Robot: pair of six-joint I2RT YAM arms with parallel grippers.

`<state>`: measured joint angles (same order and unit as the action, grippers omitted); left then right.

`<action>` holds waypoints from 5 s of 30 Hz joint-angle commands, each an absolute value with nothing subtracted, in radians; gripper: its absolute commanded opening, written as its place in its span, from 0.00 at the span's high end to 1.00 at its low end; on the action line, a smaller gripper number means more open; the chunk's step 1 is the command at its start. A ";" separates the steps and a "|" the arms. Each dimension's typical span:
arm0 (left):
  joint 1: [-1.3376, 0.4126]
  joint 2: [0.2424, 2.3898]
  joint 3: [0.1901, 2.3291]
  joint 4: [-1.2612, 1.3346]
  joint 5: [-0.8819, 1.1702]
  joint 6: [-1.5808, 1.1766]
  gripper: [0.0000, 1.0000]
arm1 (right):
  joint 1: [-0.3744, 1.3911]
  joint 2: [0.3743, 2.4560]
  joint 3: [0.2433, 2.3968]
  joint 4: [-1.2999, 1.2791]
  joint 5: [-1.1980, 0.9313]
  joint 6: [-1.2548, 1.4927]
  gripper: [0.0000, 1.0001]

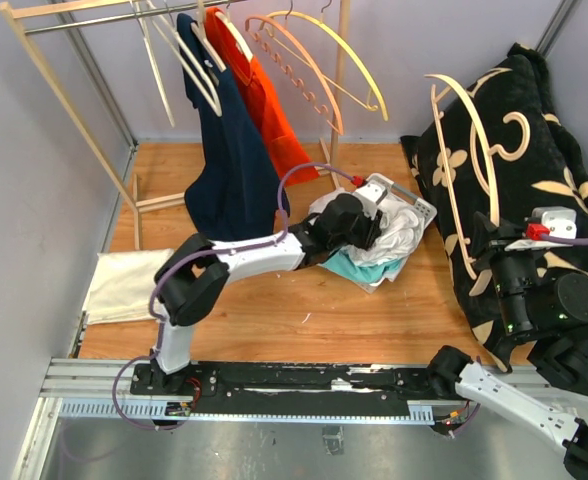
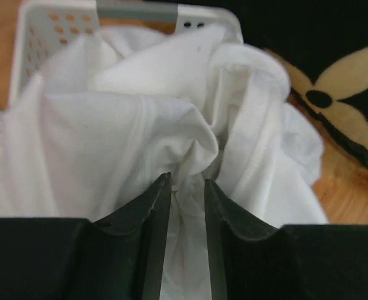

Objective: Remove the t-shirt from the hanger
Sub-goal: Place the T-shirt in the bin, then place the hanger on the clothesline.

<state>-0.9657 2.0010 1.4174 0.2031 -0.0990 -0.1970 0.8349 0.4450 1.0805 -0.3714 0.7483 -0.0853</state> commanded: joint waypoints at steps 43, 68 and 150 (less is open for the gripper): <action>-1.019 0.812 0.803 0.086 -0.465 -0.271 0.38 | 0.821 1.101 1.457 -0.055 0.339 -0.072 0.99; -1.020 0.511 0.675 -0.024 -0.557 -0.286 0.38 | 0.769 1.632 1.894 0.049 0.295 -0.066 0.99; -1.019 0.398 0.548 0.150 -0.658 -0.109 0.37 | 0.602 2.116 2.298 0.174 -0.056 0.044 0.99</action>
<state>-1.0122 0.4088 0.5529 0.1112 -0.6327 -0.1299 0.6170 2.1029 2.2581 0.1341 -0.0452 0.0269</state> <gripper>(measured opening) 0.630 0.209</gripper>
